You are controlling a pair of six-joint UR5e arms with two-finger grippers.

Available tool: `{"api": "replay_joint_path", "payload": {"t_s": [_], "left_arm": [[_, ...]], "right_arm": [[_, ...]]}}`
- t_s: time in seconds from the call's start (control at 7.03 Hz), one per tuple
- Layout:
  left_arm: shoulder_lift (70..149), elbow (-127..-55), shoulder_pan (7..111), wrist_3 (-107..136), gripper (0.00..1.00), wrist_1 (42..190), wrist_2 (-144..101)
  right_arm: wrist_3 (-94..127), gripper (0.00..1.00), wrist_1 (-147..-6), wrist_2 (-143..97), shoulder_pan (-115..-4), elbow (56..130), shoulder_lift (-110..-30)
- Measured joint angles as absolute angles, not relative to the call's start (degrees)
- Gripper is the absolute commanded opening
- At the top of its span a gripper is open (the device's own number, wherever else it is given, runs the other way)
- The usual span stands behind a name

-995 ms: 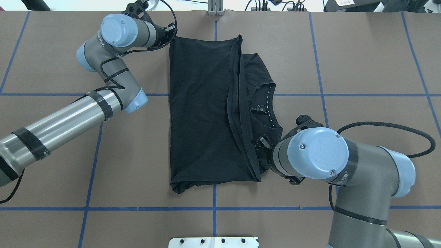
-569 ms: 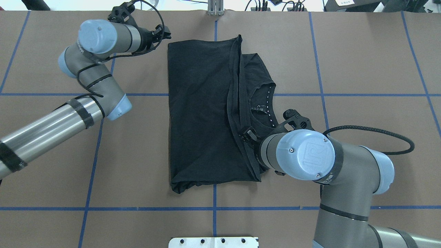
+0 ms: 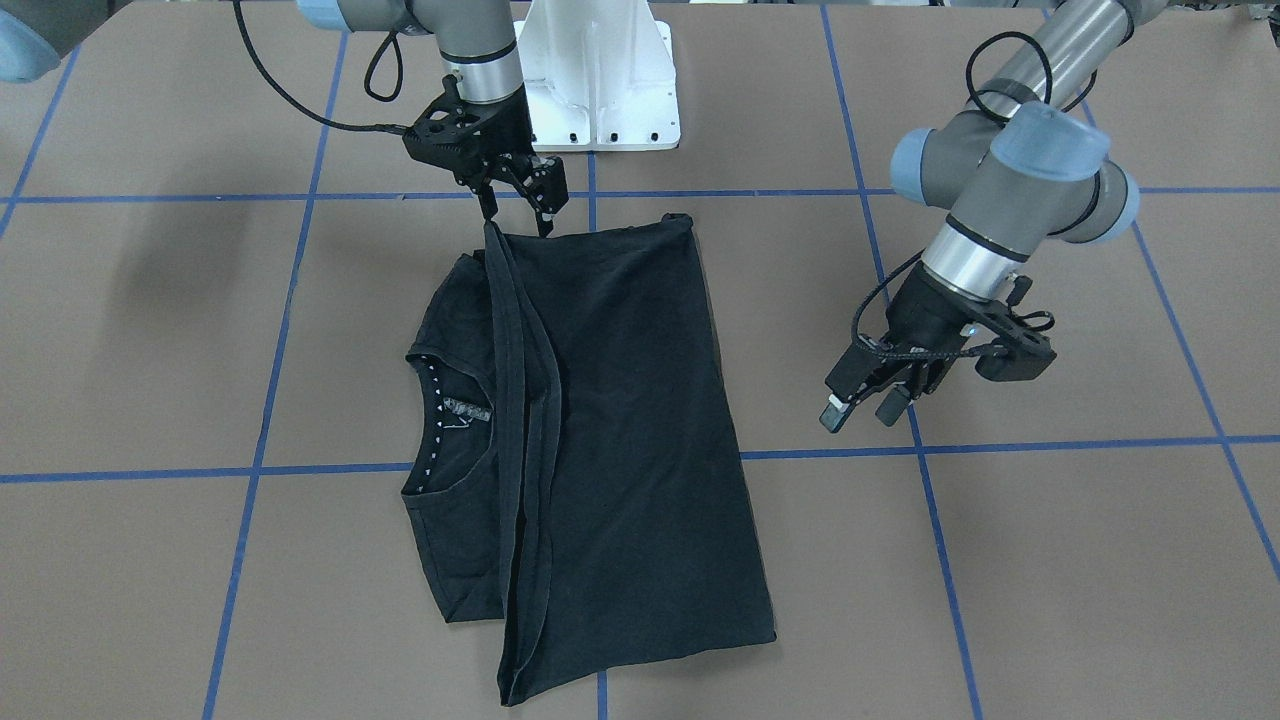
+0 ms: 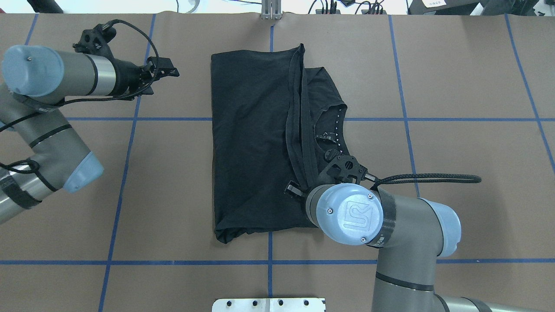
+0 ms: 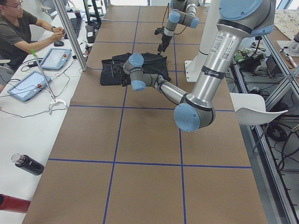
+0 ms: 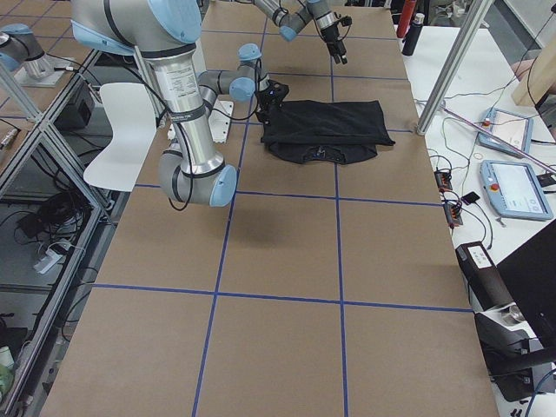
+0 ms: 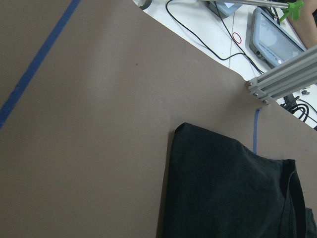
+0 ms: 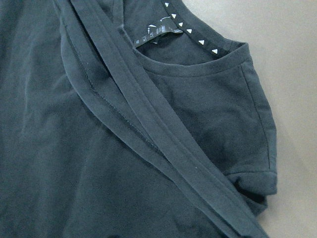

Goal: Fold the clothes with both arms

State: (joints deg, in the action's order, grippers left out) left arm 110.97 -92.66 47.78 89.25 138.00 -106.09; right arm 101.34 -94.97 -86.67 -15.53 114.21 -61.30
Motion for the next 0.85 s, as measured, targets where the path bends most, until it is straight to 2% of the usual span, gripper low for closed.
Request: {"api": "replay_joint_path", "payload": {"t_s": [0.57, 0.85], "left_arm": [[107.2, -95.6, 47.8, 90.0, 0.99, 137.2, -106.6], [107.1, -95.4, 47.8, 90.5, 0.99, 137.3, -106.5]], "right_arm": [[52.0, 0.49, -106.2, -90.7, -14.3, 113.0, -60.5], [43.4, 0.50, -108.2, -91.6, -14.6, 111.7, -60.1]]}}
